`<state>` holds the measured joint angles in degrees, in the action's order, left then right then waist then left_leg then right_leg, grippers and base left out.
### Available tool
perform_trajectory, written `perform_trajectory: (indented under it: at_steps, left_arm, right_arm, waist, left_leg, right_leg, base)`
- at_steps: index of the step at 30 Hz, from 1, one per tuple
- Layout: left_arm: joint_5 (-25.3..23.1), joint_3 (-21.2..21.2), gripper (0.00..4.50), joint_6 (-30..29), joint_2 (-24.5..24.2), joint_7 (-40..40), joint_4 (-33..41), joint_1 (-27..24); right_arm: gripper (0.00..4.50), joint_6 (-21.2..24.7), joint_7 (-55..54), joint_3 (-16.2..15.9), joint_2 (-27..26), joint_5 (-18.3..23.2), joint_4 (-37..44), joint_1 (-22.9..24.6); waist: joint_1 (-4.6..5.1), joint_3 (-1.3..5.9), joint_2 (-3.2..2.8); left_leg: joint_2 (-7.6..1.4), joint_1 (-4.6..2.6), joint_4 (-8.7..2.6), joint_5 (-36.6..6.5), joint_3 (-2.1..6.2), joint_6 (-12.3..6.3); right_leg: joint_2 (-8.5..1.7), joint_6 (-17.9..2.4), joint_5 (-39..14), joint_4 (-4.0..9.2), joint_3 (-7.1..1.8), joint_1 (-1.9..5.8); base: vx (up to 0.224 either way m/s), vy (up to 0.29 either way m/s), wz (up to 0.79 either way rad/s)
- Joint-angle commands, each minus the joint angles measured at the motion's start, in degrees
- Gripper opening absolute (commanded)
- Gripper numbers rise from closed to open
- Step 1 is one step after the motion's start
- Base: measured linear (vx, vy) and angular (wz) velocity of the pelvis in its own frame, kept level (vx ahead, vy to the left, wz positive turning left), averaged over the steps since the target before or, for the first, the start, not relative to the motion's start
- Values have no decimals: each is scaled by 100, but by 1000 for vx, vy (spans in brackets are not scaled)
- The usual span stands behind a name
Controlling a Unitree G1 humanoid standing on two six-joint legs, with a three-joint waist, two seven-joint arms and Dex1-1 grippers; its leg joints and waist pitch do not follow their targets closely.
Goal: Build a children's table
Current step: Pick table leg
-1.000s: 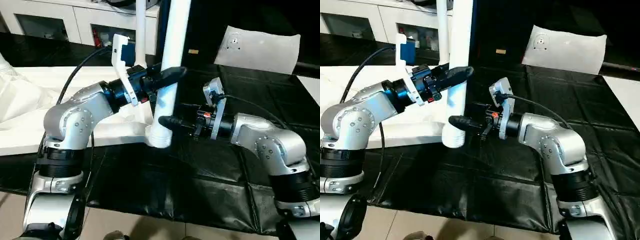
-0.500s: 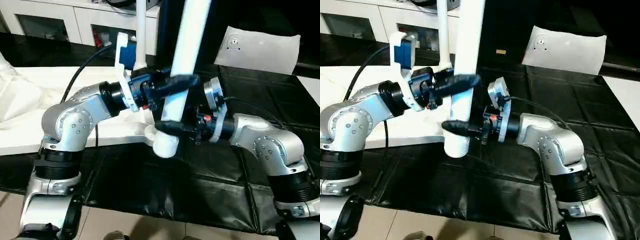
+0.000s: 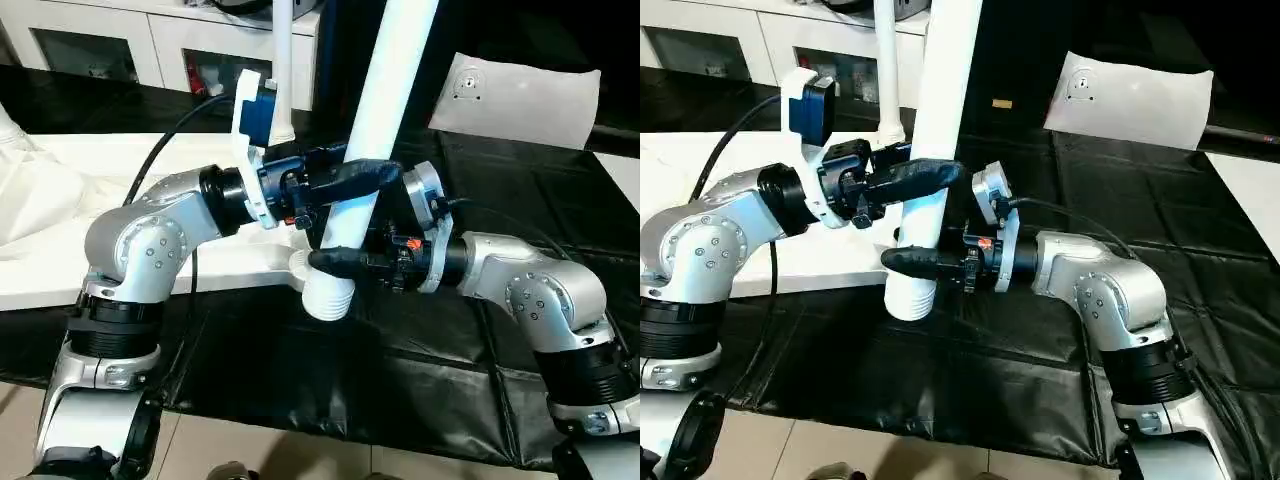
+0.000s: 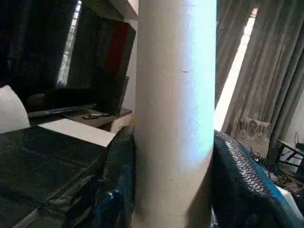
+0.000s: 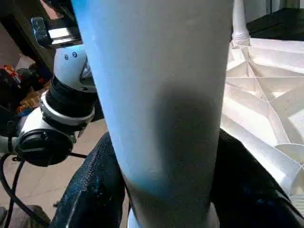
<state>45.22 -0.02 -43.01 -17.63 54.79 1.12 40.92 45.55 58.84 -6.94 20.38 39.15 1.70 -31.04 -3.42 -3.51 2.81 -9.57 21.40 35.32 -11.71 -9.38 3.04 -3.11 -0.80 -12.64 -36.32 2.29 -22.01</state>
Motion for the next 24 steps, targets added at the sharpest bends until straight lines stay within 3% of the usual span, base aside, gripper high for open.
perform_trajectory:
  at_steps: [1, 15, 18, 24]
  left_arm:
    - [58, -86, 183, 85, 49, 234, 112, 163]
    - [7, -81, 183, 225, 95, 292, 47, 226]
    - [-40, -152, 183, 273, 54, 379, 92, 182]
    - [-55, -176, 183, 291, 42, 417, 92, 177]
  right_arm:
    - [199, 96, -22, -4, 52, 10, -42, 56]
    - [196, -28, -55, -78, 71, -155, -45, 77]
    - [265, 212, -153, 28, -22, 10, -98, 53]
    - [307, 354, -219, 129, -75, 143, -96, 26]
  waist:
    - [-11, 408, -29]
    - [-17, 406, -25]
    - [-13, 399, -29]
    - [-20, 385, -34]
  left_leg:
    - [-334, -88, -394, -40, 58, -133]
    - [-331, -82, -389, -80, 56, -118]
    - [-327, -86, -397, -119, 57, -126]
    - [-332, -96, -409, -318, 56, -20]
  right_leg:
    - [-479, -1487, 215, 319, -272, 320]
    - [-484, -1481, 165, 323, -276, 323]
    - [-482, -1464, 69, 334, -276, 320]
    - [-484, -1417, -258, 361, -278, 300]
  base:
    - [0, 0, 0]
    - [0, 0, 0]
    - [0, 0, 0]
    - [0, 0, 0]
